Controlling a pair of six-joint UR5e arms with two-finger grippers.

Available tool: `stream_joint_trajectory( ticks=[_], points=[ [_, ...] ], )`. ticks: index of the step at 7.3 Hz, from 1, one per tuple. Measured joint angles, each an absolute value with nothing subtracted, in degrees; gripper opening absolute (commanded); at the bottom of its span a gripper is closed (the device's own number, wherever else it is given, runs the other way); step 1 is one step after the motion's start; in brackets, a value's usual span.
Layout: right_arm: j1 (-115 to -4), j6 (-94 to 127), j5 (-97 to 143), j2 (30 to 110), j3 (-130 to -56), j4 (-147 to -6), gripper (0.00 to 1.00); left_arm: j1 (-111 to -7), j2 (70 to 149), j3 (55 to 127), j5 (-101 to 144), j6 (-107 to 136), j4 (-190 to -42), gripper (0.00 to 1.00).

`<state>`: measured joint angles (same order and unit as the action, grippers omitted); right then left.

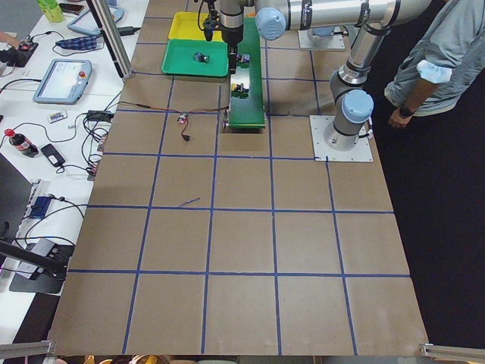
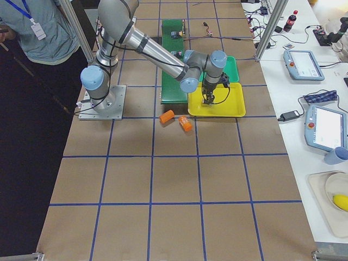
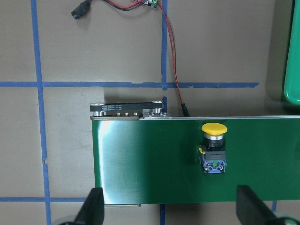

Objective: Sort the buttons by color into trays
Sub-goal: 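Move the right gripper back and grasp the green switch at conveyor end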

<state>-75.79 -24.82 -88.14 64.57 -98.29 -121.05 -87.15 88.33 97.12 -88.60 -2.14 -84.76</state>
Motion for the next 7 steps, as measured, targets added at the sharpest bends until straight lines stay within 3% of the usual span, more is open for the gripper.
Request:
stream_joint_trajectory(
  ticks=[7],
  points=[
    [-85.5, -10.8, -88.1, 81.6, -115.7, -121.1, 1.0, -87.2, 88.4, 97.1, -88.5, -2.2, -84.6, 1.0]
  ],
)
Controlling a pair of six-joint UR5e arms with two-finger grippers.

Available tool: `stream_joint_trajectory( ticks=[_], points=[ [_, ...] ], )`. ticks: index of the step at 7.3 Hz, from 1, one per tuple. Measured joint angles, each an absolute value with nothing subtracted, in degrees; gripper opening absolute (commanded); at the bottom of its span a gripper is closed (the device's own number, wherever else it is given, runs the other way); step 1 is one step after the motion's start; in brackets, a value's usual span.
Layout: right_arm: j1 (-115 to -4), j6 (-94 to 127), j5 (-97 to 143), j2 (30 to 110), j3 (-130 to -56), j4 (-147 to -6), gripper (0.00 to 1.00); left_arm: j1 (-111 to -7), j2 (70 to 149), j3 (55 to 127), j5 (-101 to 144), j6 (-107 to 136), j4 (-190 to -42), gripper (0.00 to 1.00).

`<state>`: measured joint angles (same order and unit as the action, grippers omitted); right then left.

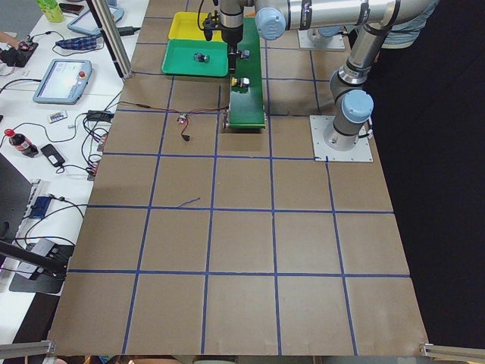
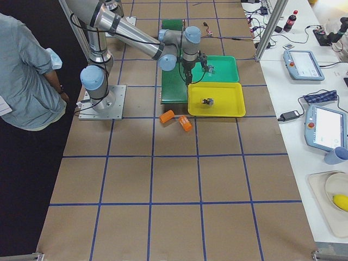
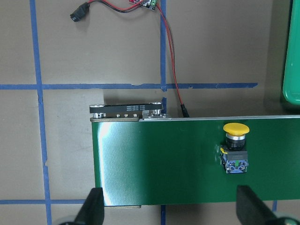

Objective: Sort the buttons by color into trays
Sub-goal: 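Move the right gripper back and grasp the green switch at conveyor end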

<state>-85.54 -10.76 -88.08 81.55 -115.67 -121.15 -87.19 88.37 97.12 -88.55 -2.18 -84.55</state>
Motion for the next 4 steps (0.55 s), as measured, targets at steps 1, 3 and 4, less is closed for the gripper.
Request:
stream_joint_trajectory(
  ticks=[1, 3, 4],
  points=[
    [-86.0, -10.1, -88.0, 82.6, -117.9, -121.5, 1.0, -87.2, 88.4, 97.1, -88.5, -2.1, -84.6, 1.0],
    [-87.0, -9.4, -88.0, 83.3, -119.5, -121.8, 1.0, -87.2, 88.4, 97.1, -88.4, -1.9, -84.4, 1.0],
    [-88.0, -8.1, -88.0, 83.4, -119.5, -121.9, 1.0, -87.2, 88.5, 97.1, -88.3, -1.6, -83.6, 1.0]
  ],
)
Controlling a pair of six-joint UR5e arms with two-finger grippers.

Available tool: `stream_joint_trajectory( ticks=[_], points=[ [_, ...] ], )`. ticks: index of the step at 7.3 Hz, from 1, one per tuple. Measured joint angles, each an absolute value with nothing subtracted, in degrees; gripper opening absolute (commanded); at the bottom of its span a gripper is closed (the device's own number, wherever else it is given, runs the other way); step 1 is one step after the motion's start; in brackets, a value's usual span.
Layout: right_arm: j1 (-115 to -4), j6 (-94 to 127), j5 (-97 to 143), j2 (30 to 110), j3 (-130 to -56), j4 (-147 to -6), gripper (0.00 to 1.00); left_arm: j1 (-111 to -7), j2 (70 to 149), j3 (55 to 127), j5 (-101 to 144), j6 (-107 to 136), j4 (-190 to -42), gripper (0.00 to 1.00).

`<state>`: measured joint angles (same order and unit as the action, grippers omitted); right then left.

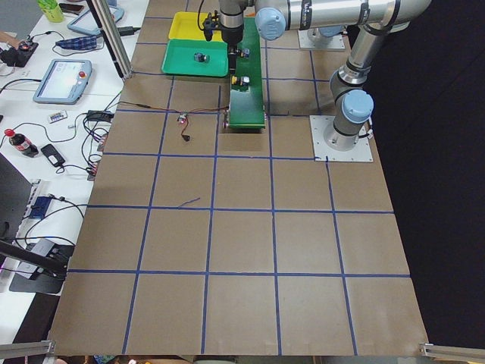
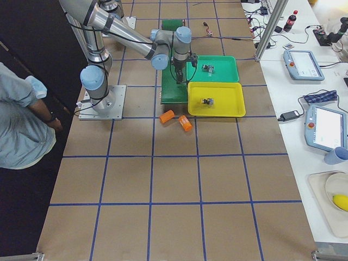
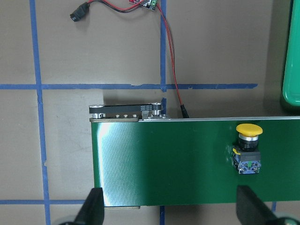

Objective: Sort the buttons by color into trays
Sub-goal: 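Move the right gripper back and grasp the green switch at conveyor end, then carry the green switch into the green tray and release, right gripper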

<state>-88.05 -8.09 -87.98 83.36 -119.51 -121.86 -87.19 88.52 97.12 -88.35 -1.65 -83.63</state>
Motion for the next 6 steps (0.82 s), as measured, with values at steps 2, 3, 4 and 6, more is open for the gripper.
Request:
stream_joint_trajectory(
  ticks=[2, 3, 4, 6],
  points=[
    [-91.8, -3.6, -87.9, 83.7, -119.1, -121.9, 1.0, -87.2, 88.6, 97.1, -88.7, -2.0, -81.8, 1.0],
    [-93.8, -1.0, -87.9, 83.8, -118.9, -121.9, 1.0, -87.2, 88.4, 97.1, -88.8, -2.1, -81.8, 1.0],
    [-95.4, 1.3, -87.9, 83.9, -118.5, -121.9, 1.0, -87.2, 88.2, 97.1, -88.9, -2.1, -82.0, 1.0],
    [-98.4, 5.6, -88.0, 83.6, -118.0, -121.9, 1.0, -87.2, 88.1, 97.1, -88.9, -2.1, -82.2, 1.0]
  ],
)
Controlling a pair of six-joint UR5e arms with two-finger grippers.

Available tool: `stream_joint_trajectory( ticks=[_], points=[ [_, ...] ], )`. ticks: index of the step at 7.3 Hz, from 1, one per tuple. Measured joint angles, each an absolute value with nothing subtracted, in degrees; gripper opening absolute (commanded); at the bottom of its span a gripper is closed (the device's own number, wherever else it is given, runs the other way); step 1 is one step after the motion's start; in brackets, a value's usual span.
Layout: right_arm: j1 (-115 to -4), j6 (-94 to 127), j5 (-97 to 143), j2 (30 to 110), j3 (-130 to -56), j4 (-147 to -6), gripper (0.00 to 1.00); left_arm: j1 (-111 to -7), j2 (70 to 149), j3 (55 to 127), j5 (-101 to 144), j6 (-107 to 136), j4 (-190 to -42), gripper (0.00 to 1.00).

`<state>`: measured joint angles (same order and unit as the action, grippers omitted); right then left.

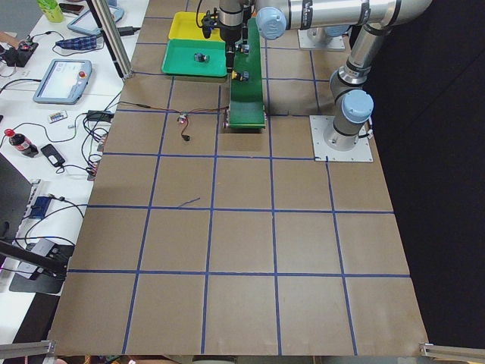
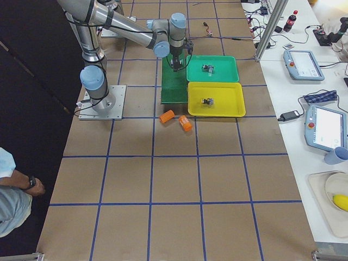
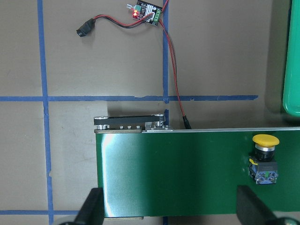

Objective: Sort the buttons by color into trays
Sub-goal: 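Carry the green switch into the green tray and release, right gripper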

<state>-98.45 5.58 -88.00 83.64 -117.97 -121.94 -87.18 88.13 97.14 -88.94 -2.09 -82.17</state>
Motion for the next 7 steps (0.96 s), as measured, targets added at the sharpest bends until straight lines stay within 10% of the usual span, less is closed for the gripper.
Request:
stream_joint_trajectory(
  ticks=[3, 7],
  points=[
    [-99.9, 7.1, -87.9, 83.2, -118.3, -121.9, 0.94, -87.2, 88.3, 97.2, -88.8, -2.1, -82.2, 1.0],
    [-99.9, 6.4, -88.1, 82.1, -118.3, -122.0, 0.22, -87.5, 88.3, 98.4, -88.6, -2.2, -81.5, 1.0]
  ],
)
